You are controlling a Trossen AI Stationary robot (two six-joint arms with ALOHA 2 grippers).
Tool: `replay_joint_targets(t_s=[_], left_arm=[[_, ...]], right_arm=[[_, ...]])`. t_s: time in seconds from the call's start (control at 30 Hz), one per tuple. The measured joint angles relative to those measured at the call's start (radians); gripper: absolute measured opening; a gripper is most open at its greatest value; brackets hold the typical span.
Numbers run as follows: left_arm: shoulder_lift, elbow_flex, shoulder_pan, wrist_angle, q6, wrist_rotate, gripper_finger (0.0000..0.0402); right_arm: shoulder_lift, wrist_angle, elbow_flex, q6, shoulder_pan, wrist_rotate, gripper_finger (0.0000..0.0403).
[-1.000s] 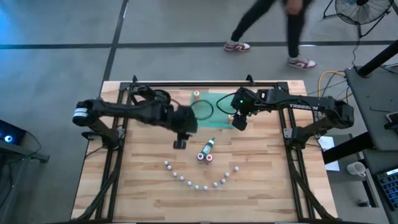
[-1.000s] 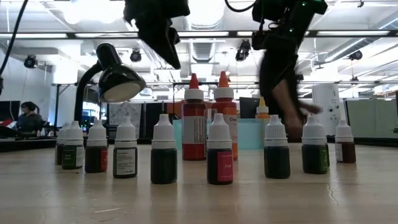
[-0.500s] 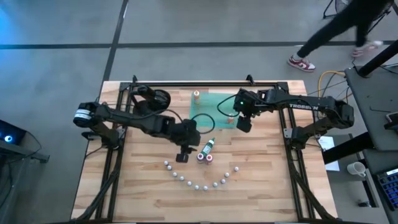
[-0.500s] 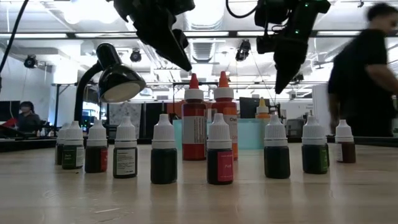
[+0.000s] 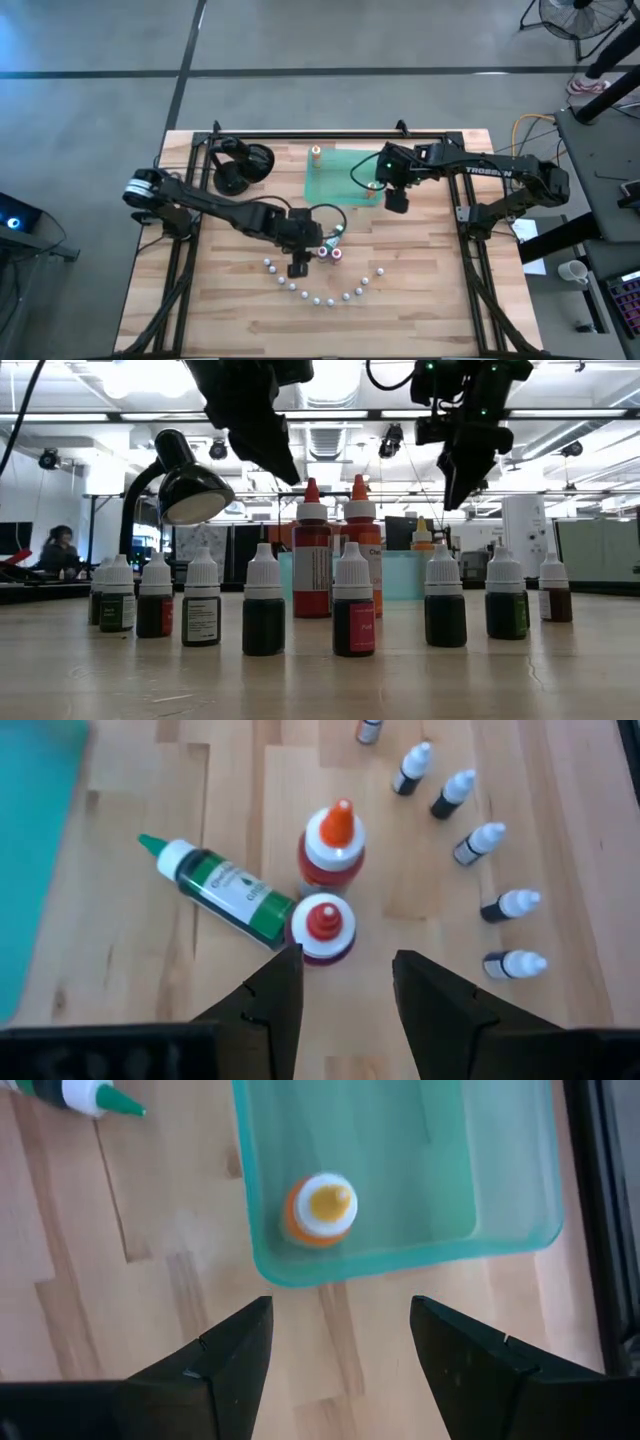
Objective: Pick & Place food coloring
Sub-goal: Put the large red food coloring bottle into the green bin
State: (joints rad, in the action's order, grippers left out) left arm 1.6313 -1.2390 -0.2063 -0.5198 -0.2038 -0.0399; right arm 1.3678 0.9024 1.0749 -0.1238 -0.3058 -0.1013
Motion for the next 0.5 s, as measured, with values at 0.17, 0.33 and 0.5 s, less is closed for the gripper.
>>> replay_joint_targets(t_s=[0.17, 0.33, 0.5], left_arm=[[0.033, 0.0, -0.001, -0.002, -0.003, 0.001, 0.0129], [0.048, 0.0, -0.001, 0.003, -0.012, 0.001, 0.0129], [0.061, 0.0, -0.001, 0.046, -0.006, 0.001, 0.0129]], right_arm=[[0.0, -0.007, 0.0, 0.014, 0.0, 0.0, 0.0228], [0.0, -0.01, 0.0, 0.016, 0.0, -0.001, 0.0228], [0.0, -0.022, 0.0, 0.019, 0.0, -0.001, 0.0228]])
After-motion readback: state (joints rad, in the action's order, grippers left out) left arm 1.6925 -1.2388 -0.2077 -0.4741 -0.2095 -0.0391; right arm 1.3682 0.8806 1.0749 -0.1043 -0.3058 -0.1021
